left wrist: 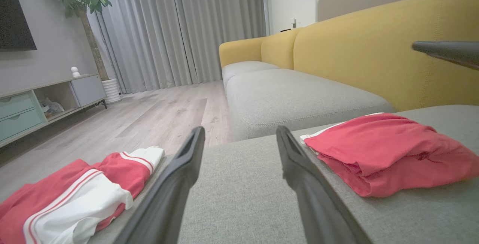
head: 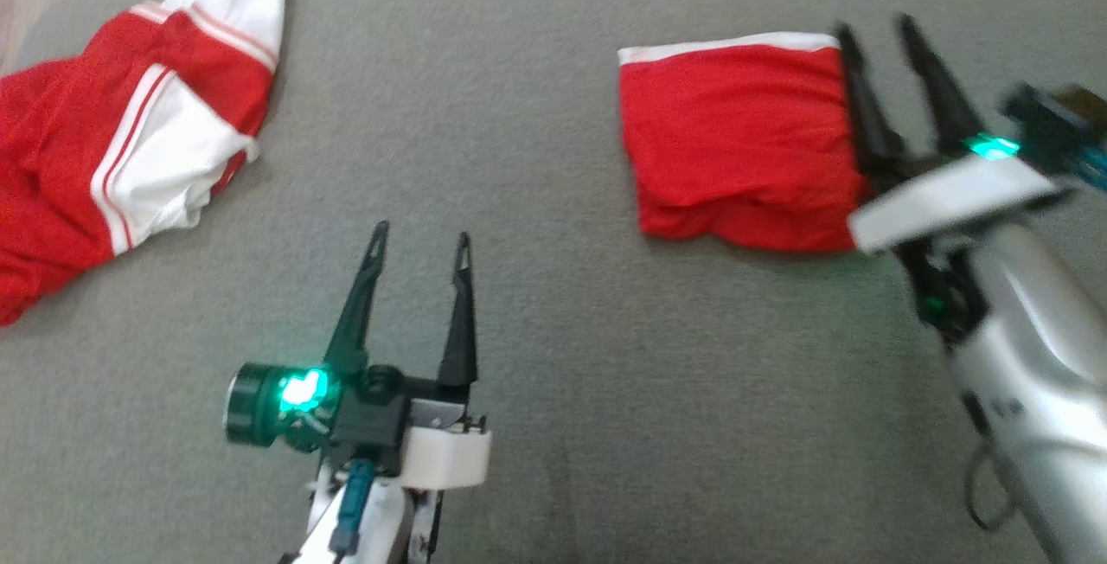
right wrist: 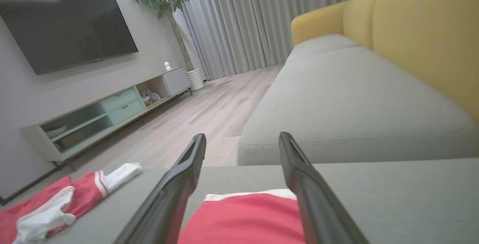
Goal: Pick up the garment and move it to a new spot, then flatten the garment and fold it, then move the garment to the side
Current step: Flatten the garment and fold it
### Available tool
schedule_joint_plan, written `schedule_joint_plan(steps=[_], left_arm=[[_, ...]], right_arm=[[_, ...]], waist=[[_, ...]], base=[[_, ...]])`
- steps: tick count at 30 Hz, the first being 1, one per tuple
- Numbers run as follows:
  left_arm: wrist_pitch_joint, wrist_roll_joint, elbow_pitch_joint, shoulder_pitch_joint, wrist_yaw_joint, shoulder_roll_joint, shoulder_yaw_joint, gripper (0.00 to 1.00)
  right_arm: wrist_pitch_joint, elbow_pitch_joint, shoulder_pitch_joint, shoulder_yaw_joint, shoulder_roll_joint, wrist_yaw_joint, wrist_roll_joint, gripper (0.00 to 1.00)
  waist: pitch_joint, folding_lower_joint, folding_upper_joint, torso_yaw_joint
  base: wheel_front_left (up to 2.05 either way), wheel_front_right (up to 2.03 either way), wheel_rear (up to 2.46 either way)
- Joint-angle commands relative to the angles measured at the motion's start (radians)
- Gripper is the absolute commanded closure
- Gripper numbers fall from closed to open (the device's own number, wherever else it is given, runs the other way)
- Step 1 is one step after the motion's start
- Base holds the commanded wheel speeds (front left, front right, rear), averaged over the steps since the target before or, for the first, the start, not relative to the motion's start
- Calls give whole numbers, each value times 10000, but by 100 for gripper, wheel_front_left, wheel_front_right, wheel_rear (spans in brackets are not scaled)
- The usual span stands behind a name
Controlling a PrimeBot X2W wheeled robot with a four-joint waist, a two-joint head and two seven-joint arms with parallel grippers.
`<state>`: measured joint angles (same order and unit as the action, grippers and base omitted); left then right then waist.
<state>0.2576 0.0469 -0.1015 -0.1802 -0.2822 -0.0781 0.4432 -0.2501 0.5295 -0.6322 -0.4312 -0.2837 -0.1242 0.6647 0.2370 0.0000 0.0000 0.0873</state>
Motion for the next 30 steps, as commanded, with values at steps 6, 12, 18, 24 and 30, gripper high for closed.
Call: schedule_joint_plan(steps=[6, 12, 18, 24, 30], left_arm=[[42, 395, 776, 611, -39, -37, -964, 0], [42, 525, 1049, 1591, 235, -13, -1486, 0], [42, 241, 1057, 2565, 507, -48, -1635, 0], [42, 129, 1039, 2861, 732, -26, -1759, 0], [42, 19, 944, 2878, 746, 32, -1902, 0]], right_arm=[[-112, -2597, 2571, 2000, -161, -65, -1531, 0], [-114, -3977, 5135, 2512, 246, -65, -3319, 0], [-115, -4361, 6602, 2840, 770, -65, -4161, 0], [-115, -4689, 6806, 3226, 1087, -65, -4615, 0], [-116, -4696, 6805, 3217, 1117, -65, -4825, 0]], waist=[[-908, 0, 0, -666], [-1800, 0, 0, -847], [-2275, 0, 0, -864], [-2344, 0, 0, -835], [-2358, 0, 0, -828]], base=[[0, 0, 0], [0, 0, 0], [0, 0, 0], [0, 0, 0], [0, 0, 0]])
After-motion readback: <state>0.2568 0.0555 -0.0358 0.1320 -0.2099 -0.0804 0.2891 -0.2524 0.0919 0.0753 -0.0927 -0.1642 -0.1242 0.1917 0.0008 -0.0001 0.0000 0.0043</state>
